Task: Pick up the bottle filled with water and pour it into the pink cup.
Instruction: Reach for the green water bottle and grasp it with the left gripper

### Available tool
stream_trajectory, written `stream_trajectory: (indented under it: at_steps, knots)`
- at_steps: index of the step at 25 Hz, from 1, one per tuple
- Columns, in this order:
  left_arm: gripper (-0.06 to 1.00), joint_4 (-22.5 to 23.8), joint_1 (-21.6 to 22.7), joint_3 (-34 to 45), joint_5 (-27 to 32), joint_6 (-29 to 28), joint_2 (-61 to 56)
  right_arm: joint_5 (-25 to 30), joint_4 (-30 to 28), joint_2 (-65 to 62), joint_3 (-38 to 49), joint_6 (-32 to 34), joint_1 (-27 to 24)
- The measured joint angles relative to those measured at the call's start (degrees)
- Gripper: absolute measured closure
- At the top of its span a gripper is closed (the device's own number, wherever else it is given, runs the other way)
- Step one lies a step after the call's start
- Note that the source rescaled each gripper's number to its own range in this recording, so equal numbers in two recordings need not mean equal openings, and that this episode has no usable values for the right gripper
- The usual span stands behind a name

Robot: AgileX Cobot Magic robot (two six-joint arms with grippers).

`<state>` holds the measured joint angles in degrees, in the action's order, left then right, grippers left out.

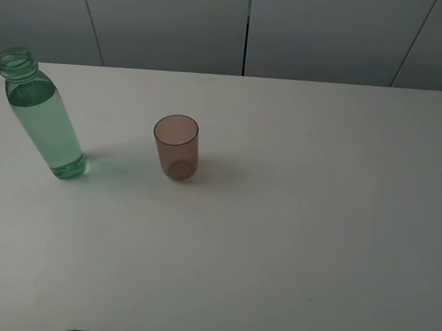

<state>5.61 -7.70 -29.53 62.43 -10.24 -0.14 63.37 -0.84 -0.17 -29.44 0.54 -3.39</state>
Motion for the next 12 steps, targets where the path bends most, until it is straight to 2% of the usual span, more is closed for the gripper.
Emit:
stream_trajectory:
  at_steps: [12]
  knots:
    - [-0.02,0.0,0.0,0.0,0.0,0.0,0.0,0.0,0.0,0.0,0.0,0.0,0.0]
